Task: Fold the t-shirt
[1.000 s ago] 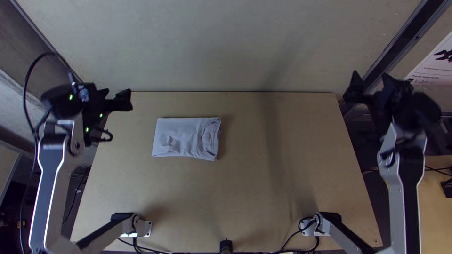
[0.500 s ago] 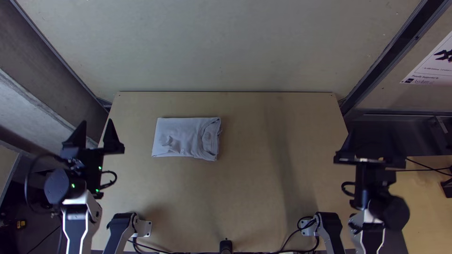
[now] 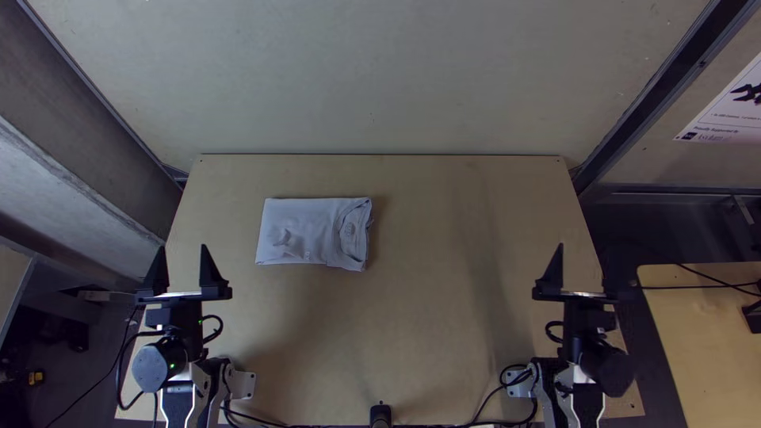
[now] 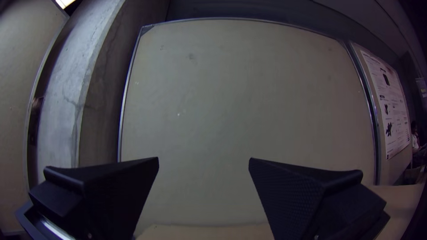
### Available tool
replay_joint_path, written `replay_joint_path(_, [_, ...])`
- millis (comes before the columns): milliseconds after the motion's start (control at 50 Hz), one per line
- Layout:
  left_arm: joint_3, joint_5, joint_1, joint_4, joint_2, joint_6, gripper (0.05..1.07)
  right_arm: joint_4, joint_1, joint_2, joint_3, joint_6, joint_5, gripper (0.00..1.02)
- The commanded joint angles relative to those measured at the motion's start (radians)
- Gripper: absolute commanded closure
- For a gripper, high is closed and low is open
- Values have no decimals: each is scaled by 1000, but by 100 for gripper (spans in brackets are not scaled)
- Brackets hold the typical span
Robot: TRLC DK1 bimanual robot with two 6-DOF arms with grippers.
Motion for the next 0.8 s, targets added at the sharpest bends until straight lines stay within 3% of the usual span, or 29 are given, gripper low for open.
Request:
replay_joint_path(0, [-71, 3, -13, 28, -15, -3, 10, 24, -1, -8, -112, 11, 2, 3])
replay_joint_path(100, [-143, 3, -15, 28, -15, 3, 10, -63, 8, -4, -144, 53, 2, 3])
replay_joint_path(180, [-146, 1, -13, -80, -15, -34, 10, -186, 9, -5, -144, 96, 3, 3])
replay_joint_path(220, [-146, 1, -6, -138, -15, -43, 10, -276, 8, -5, -144, 64, 3, 3])
replay_joint_path(280, [-146, 1, -7, -216, -15, -66, 10, -378, -4, -4, -137, -52, 5, 3])
replay_joint_path(300, [-146, 1, -4, -255, -15, -75, 10, -379, -11, -1, -137, -85, 5, 3])
replay_joint_path(380, [-140, 13, -2, -357, -12, -81, 10, -378, -21, -4, -137, -86, 5, 3])
replay_joint_path(780, [-140, 15, 19, -356, -12, -81, 10, -378, -15, -4, -137, -86, 5, 3])
